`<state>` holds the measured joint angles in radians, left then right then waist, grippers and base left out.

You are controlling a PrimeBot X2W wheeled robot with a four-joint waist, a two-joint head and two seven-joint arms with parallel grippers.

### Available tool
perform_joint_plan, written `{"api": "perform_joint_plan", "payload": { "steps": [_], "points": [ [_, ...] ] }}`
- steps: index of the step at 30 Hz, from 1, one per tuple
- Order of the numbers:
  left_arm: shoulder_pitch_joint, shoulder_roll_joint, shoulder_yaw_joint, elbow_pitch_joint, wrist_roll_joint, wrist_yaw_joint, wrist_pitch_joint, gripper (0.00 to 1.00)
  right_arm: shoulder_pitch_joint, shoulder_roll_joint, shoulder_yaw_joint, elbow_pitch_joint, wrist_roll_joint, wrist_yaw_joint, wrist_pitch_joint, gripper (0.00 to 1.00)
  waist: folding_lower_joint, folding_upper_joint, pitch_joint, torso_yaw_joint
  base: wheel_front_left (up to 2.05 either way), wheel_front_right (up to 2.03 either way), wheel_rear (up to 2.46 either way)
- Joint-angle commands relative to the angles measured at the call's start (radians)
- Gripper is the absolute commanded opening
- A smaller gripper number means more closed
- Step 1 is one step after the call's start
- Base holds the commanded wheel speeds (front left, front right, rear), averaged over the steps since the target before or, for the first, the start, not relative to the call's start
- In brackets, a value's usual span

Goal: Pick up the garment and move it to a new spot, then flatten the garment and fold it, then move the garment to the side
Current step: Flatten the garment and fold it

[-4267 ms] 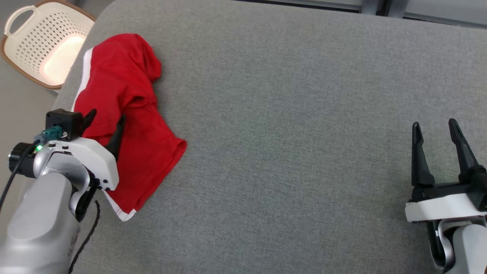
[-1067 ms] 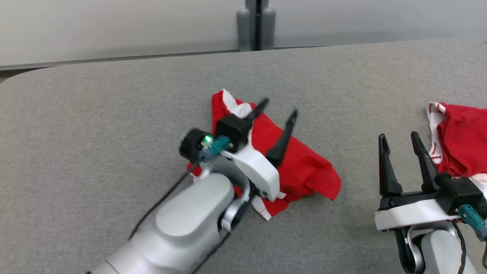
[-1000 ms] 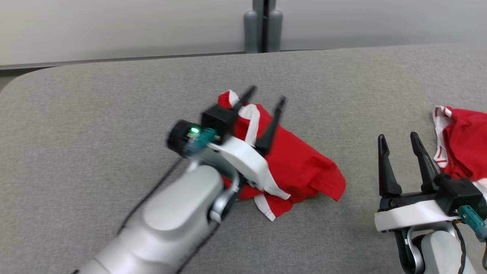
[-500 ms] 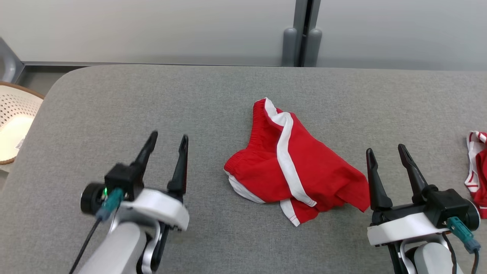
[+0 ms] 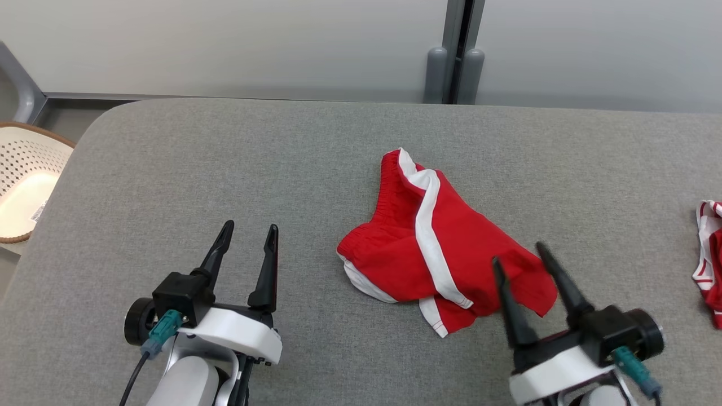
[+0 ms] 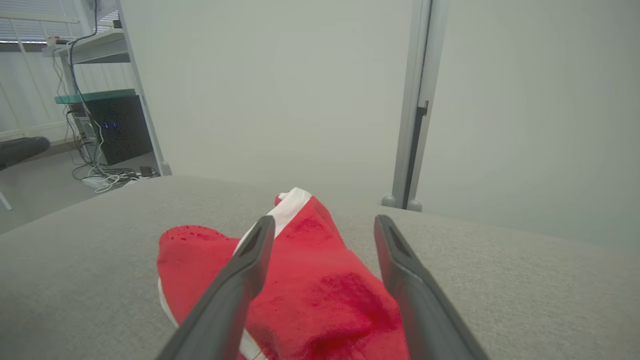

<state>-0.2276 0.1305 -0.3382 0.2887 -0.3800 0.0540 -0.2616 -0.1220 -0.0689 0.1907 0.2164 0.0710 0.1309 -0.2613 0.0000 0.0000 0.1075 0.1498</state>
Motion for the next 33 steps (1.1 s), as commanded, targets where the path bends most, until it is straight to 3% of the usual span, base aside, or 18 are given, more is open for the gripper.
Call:
{"api": "perform_joint_plan", "payload": {
  "steps": [1, 12, 31, 32, 33],
  "points": [
    [0.016, -0.005, 0.016, 0.008, 0.012, -0.012, -0.004, 1.00, 0.024, -0.016, 0.040, 0.008, 0.005, 0.000, -0.005, 1.00, 0.0000, 0.0000, -0.001, -0.004, 0.00, 0.00, 0.00],
    [0.022, -0.050, 0.088, 0.048, 0.081, -0.075, -0.004, 1.00, 0.043, -0.073, 0.248, 0.068, 0.062, 0.000, -0.005, 1.00, 0.0000, 0.0000, 0.002, -0.026, 0.00, 0.00, 0.00],
    [-0.012, -0.076, 0.123, 0.074, 0.123, -0.118, -0.004, 1.00, -0.110, -0.015, 0.206, 0.339, -0.037, 0.000, 0.006, 0.99, 0.0000, 0.0000, 0.068, 0.036, 0.00, 0.00, 0.00],
    [-0.009, -0.077, 0.125, 0.077, 0.125, -0.120, -0.004, 1.00, -0.115, -0.011, 0.200, 0.350, -0.040, 0.000, 0.004, 0.30, 0.0000, 0.0000, 0.068, 0.039, 0.00, 0.00, 0.00],
    [-0.009, -0.077, 0.125, 0.077, 0.125, -0.120, -0.004, 1.00, -0.115, -0.011, 0.200, 0.350, -0.040, 0.000, 0.004, 0.30, 0.0000, 0.0000, 0.068, 0.039, 0.00, 0.00, 0.00]
  ]
}}
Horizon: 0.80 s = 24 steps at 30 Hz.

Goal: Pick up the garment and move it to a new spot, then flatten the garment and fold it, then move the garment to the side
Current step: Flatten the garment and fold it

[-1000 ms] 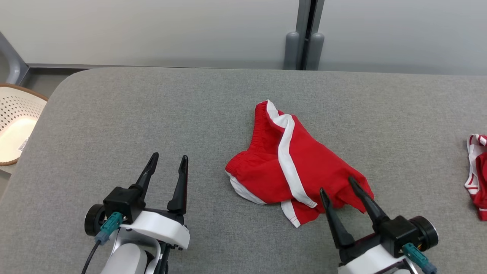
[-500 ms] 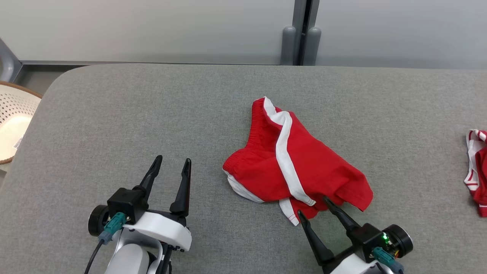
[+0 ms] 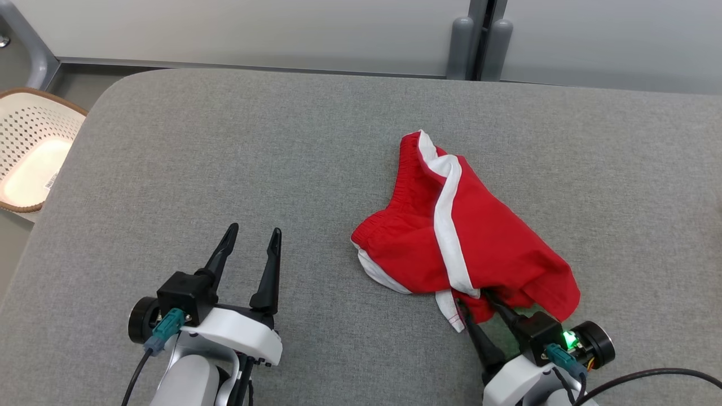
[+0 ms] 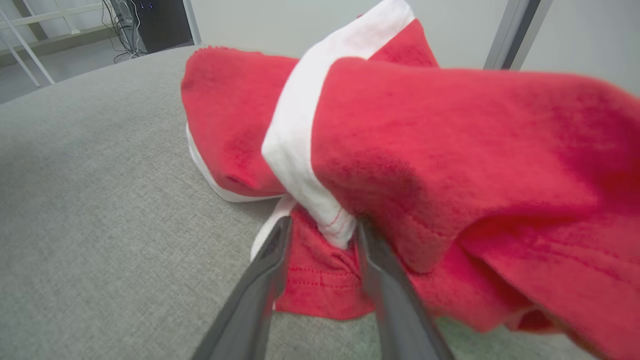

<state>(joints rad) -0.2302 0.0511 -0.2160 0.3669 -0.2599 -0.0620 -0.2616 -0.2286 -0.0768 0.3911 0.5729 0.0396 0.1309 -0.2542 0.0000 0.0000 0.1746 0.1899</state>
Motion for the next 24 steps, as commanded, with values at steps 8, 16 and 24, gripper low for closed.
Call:
{"api": "perform_joint_plan", "payload": {
  "steps": [8, 16, 24],
  "points": [
    [0.002, 0.001, 0.004, 0.007, -0.001, -0.002, -0.004, 1.00, 0.003, 0.006, -0.013, 0.002, -0.001, 0.000, -0.012, 0.00, 0.0000, 0.0000, -0.027, -0.021, 0.00, 0.00, 0.00],
    [0.000, 0.001, 0.015, 0.000, 0.027, -0.012, -0.004, 1.00, 0.090, -0.044, 0.025, -0.084, 0.023, 0.000, -0.012, 0.00, 0.0000, 0.0000, -0.061, -0.091, 0.00, 0.00, 0.00],
    [-0.089, 0.003, 0.002, 0.040, 0.026, -0.045, -0.002, 1.00, 0.146, -0.183, 0.169, -0.172, 0.106, 0.000, 0.050, 0.00, 0.0000, 0.0000, -0.042, -0.200, 0.00, 0.00, 0.00]
  ]
}}
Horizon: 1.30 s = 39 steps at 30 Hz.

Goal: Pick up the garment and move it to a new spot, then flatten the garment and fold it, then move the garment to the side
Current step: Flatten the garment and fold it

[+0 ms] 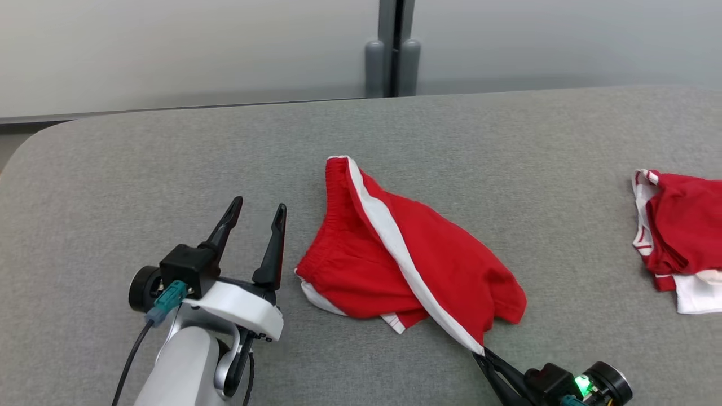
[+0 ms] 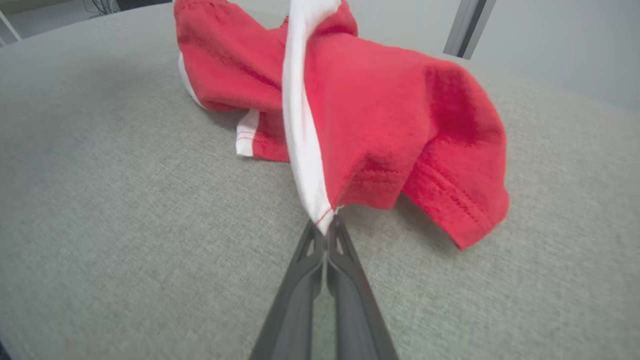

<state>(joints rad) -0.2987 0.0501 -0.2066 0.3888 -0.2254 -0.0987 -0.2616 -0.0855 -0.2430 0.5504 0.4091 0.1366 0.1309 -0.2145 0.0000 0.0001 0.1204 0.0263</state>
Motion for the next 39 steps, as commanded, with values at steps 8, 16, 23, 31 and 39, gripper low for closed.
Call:
{"api": "perform_joint_plan", "payload": {
  "steps": [8, 16, 23, 31, 39],
  "points": [
    [-0.187, 0.041, -0.144, 0.099, -0.148, -0.031, 0.148, 1.00, -0.044, -0.055, 0.052, -0.029, 0.027, 0.000, 0.036, 0.00, 0.0000, -0.0001, 0.059, -0.105, 0.00, 0.00, 0.00],
    [-0.370, 0.153, -0.230, 0.144, -0.444, -0.032, 0.369, 1.00, -0.106, -0.044, 0.091, 0.017, 0.001, 0.000, 0.020, 0.00, 0.0000, -0.0001, 0.108, -0.157, 0.00, 0.00, 0.00],
    [-0.533, 0.230, -0.199, 0.271, -0.658, -0.031, 0.694, 1.00, -0.160, -0.026, 0.122, 0.060, -0.009, -0.001, 0.000, 0.00, 0.0000, -0.0001, 0.140, -0.191, 0.00, 0.00, 0.00],
    [-0.654, 0.231, -0.174, 0.408, -0.750, 0.025, 0.942, 1.00, -0.210, -0.005, 0.155, 0.103, -0.015, -0.001, -0.022, 0.00, 0.0000, -0.0001, 0.172, -0.221, 0.00, 0.00, 0.00],
    [-0.696, 0.201, -0.159, 0.460, -0.802, 0.057, 1.031, 1.00, -0.238, 0.009, 0.168, 0.139, -0.013, -0.001, -0.039, 0.00, 0.0000, -0.0001, 0.193, -0.238, 0.00, 0.00, 0.00]
  ]
}}
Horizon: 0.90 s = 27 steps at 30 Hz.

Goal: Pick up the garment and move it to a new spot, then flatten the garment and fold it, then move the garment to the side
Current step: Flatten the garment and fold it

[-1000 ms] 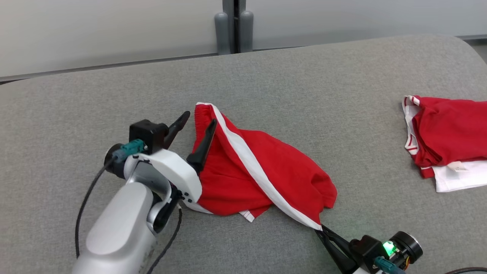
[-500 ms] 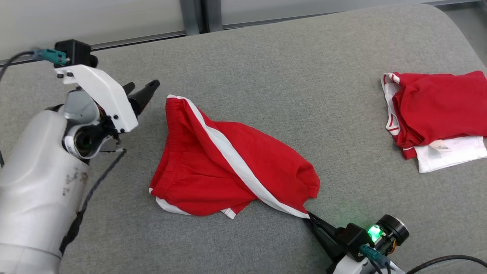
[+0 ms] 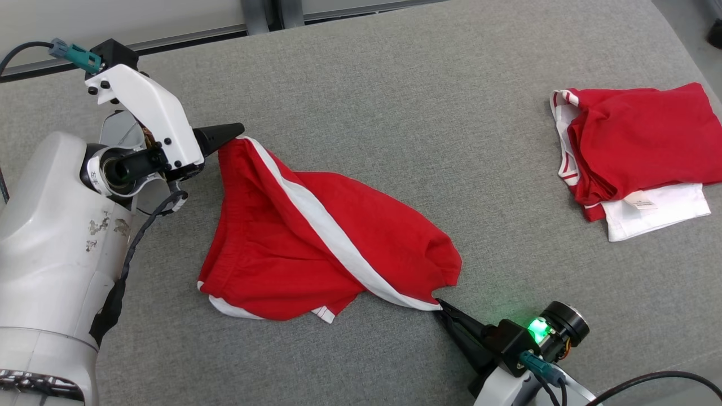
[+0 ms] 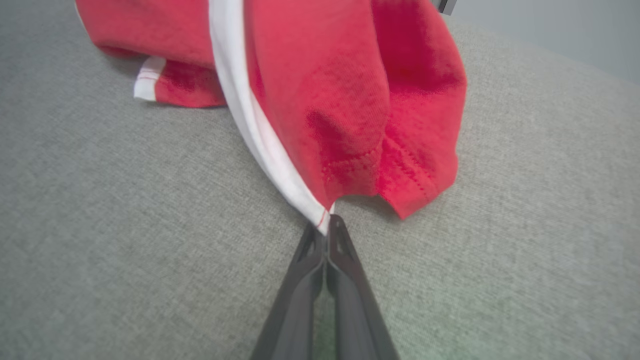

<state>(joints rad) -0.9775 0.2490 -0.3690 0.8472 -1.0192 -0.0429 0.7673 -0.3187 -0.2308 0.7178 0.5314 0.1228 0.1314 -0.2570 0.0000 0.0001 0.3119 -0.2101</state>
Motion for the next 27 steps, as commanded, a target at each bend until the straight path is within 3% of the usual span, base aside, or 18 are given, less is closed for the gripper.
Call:
{"api": "perform_joint_plan", "payload": {
  "steps": [1, 15, 16, 18, 27],
  "points": [
    [-0.019, 0.002, 0.005, 0.004, -0.012, 0.002, 0.009, 1.00, -0.005, -0.003, 0.001, 0.020, 0.001, -0.002, 0.004, 0.00, 0.0000, -0.0001, 0.002, -0.003, 0.00, 0.00, 0.00],
    [-0.017, 0.005, -0.016, 0.027, -0.015, 0.012, 0.076, 1.00, -0.016, -0.002, 0.004, 0.045, 0.009, -0.002, -0.003, 0.00, 0.0000, -0.0001, -0.002, -0.012, 0.00, 0.00, 0.00],
    [-0.015, 0.006, -0.016, 0.026, -0.017, 0.013, 0.080, 0.91, -0.016, -0.002, 0.004, 0.045, 0.009, -0.002, -0.003, 0.00, 0.0000, -0.0001, -0.002, -0.012, 0.00, 0.00, 0.00],
    [-0.012, 0.003, -0.016, 0.025, -0.021, 0.017, 0.084, 0.00, -0.015, -0.002, 0.001, 0.041, 0.010, -0.002, -0.004, 0.00, 0.0000, -0.0001, -0.002, -0.011, 0.00, 0.00, 0.00],
    [-0.022, 0.001, -0.020, 0.000, -0.015, -0.022, 0.043, 0.00, -0.019, -0.007, -0.070, -0.013, 0.050, -0.002, -0.007, 0.00, 0.0000, -0.0001, -0.019, 0.021, 0.00, 0.00, 0.00]
  ]
}}
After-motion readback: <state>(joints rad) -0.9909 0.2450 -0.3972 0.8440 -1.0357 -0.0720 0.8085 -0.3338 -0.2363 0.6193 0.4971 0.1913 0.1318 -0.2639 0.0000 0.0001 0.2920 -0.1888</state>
